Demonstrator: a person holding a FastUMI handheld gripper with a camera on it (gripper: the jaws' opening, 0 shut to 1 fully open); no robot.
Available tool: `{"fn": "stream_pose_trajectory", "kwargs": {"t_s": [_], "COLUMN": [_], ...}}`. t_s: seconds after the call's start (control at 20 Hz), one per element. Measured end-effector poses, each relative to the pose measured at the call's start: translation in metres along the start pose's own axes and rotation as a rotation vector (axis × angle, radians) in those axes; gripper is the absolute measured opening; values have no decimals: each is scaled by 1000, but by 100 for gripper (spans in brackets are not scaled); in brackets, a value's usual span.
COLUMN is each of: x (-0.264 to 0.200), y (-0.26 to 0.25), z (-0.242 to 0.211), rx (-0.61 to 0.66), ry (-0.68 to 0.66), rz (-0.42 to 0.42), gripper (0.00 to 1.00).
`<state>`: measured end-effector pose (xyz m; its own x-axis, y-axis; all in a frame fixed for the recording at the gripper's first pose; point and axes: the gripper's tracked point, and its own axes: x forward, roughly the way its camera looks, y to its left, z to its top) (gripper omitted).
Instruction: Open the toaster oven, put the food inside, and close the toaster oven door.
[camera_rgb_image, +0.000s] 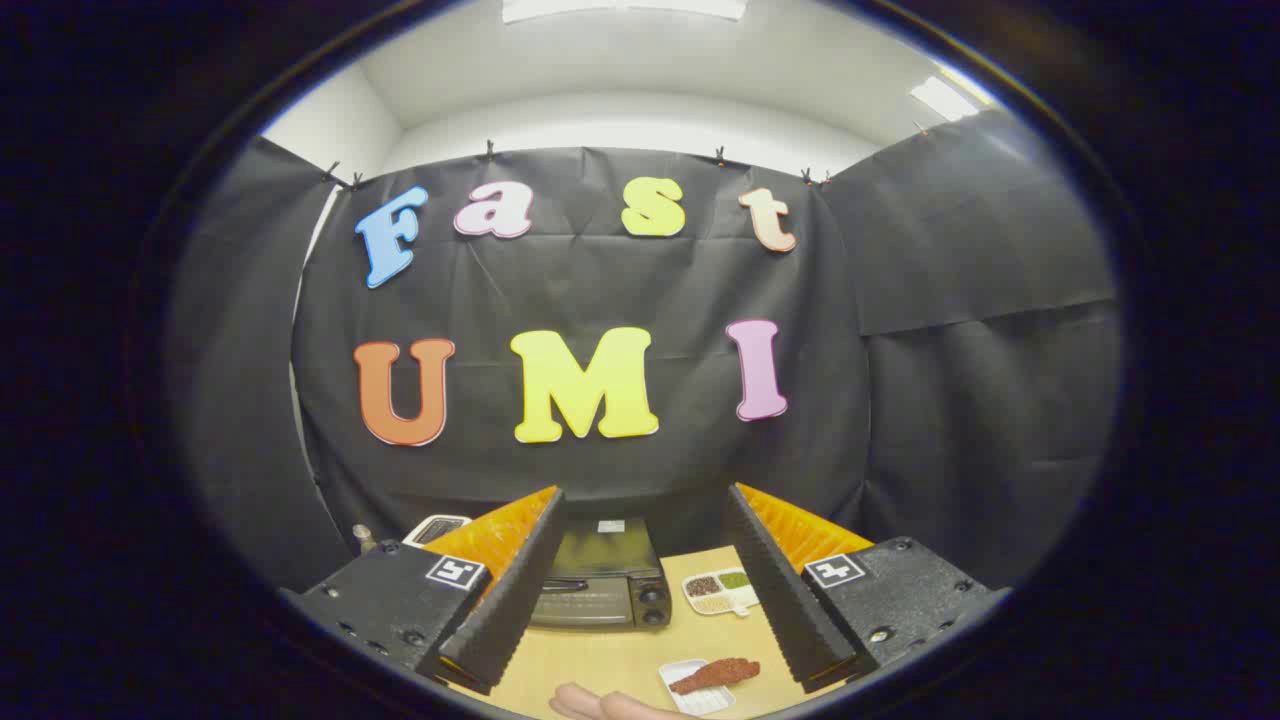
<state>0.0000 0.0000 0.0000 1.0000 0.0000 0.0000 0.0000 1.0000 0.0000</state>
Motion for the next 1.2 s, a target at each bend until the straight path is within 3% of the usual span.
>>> {"fn": "stream_pose_trajectory", "kwargs": {"t_s": [1.2], "x": [-8], "y": [9], "z": [12], "rx": [-28], "ry": [-45], "rz": [11], "gripper": [100]}}
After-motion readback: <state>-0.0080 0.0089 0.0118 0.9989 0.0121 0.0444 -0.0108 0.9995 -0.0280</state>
